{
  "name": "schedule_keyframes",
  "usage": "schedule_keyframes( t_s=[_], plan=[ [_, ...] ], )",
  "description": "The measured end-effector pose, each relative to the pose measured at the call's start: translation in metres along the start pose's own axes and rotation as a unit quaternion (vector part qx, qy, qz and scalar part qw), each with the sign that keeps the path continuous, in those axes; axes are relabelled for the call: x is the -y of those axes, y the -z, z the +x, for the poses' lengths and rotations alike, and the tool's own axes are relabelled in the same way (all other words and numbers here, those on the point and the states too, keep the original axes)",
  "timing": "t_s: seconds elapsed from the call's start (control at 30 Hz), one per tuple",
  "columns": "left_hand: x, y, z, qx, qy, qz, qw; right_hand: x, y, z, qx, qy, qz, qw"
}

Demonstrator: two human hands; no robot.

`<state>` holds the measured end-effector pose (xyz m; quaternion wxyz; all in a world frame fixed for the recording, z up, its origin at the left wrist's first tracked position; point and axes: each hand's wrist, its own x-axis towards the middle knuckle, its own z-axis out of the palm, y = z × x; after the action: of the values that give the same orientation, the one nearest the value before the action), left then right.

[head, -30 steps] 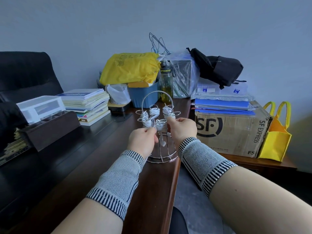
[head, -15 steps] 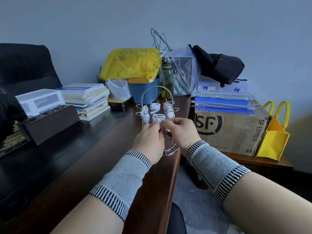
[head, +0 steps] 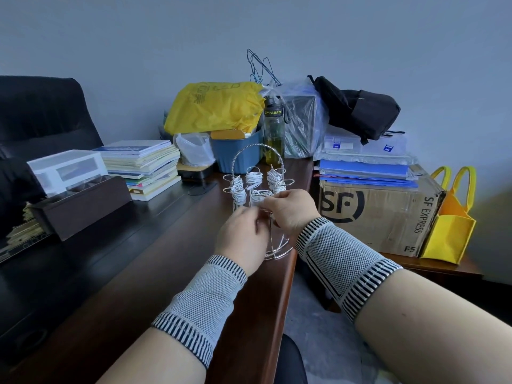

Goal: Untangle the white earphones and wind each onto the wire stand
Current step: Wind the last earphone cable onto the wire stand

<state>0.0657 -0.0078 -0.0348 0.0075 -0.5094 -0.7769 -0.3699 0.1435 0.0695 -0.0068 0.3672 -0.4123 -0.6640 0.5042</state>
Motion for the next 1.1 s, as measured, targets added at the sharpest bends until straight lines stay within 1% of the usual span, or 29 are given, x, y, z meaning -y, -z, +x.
schedule_keyframes(
  t_s=[0.07, 0.1, 0.17, 0.2, 0.23, 0.27, 0.3, 0.33, 0.4, 0.43, 0.47, 0.53, 0.67, 0.8, 0.9, 1.1],
  plan=[
    [0.008, 0.0, 0.006, -0.067, 0.084, -0.086, 0.991, -0.005, 0.001, -0.001, -0.007, 0.003, 0.013, 1.0],
    [0.012, -0.001, 0.009, -0.081, 0.112, -0.132, 0.982, -0.008, 0.001, -0.001, -0.011, 0.009, 0.018, 1.0],
    [0.012, -0.003, 0.01, -0.077, 0.14, -0.232, 0.96, -0.012, 0.002, -0.002, -0.018, 0.038, 0.003, 0.999],
    [0.011, -0.004, 0.01, -0.067, 0.157, -0.292, 0.941, -0.014, 0.002, -0.003, -0.024, 0.06, -0.022, 0.998],
    [0.008, -0.005, 0.011, -0.055, 0.181, -0.361, 0.913, -0.015, 0.002, -0.003, -0.031, 0.085, -0.052, 0.995],
    [0.003, -0.006, 0.011, -0.041, 0.208, -0.432, 0.876, -0.016, 0.002, -0.004, -0.038, 0.109, -0.081, 0.99],
    [-0.002, -0.006, 0.012, -0.029, 0.233, -0.491, 0.839, -0.018, 0.002, -0.004, -0.042, 0.132, -0.105, 0.985],
    [-0.008, -0.005, 0.012, -0.02, 0.251, -0.531, 0.81, -0.019, 0.002, -0.005, -0.043, 0.15, -0.126, 0.98],
    [-0.013, -0.004, 0.013, -0.019, 0.271, -0.592, 0.759, -0.02, 0.003, -0.007, -0.041, 0.184, -0.168, 0.968],
    [-0.013, -0.005, 0.014, -0.027, 0.278, -0.613, 0.739, -0.021, 0.003, -0.006, -0.043, 0.198, -0.184, 0.962],
    [-0.014, -0.005, 0.015, -0.036, 0.284, -0.624, 0.727, -0.02, 0.005, -0.007, -0.044, 0.207, -0.195, 0.958],
    [-0.015, -0.006, 0.016, -0.044, 0.295, -0.624, 0.723, -0.02, 0.007, -0.008, -0.046, 0.218, -0.207, 0.953],
    [-0.012, -0.007, 0.019, -0.046, 0.297, -0.619, 0.726, -0.02, 0.006, -0.008, -0.077, 0.24, -0.202, 0.947],
    [-0.011, -0.007, 0.02, -0.037, 0.298, -0.621, 0.724, -0.021, 0.003, -0.008, -0.102, 0.239, -0.188, 0.947],
    [-0.009, -0.007, 0.022, -0.031, 0.297, -0.621, 0.725, -0.023, 0.005, -0.007, -0.09, 0.228, -0.182, 0.952],
    [-0.009, -0.006, 0.021, -0.025, 0.296, -0.625, 0.722, -0.018, 0.01, -0.005, -0.079, 0.234, -0.206, 0.947]
  ],
)
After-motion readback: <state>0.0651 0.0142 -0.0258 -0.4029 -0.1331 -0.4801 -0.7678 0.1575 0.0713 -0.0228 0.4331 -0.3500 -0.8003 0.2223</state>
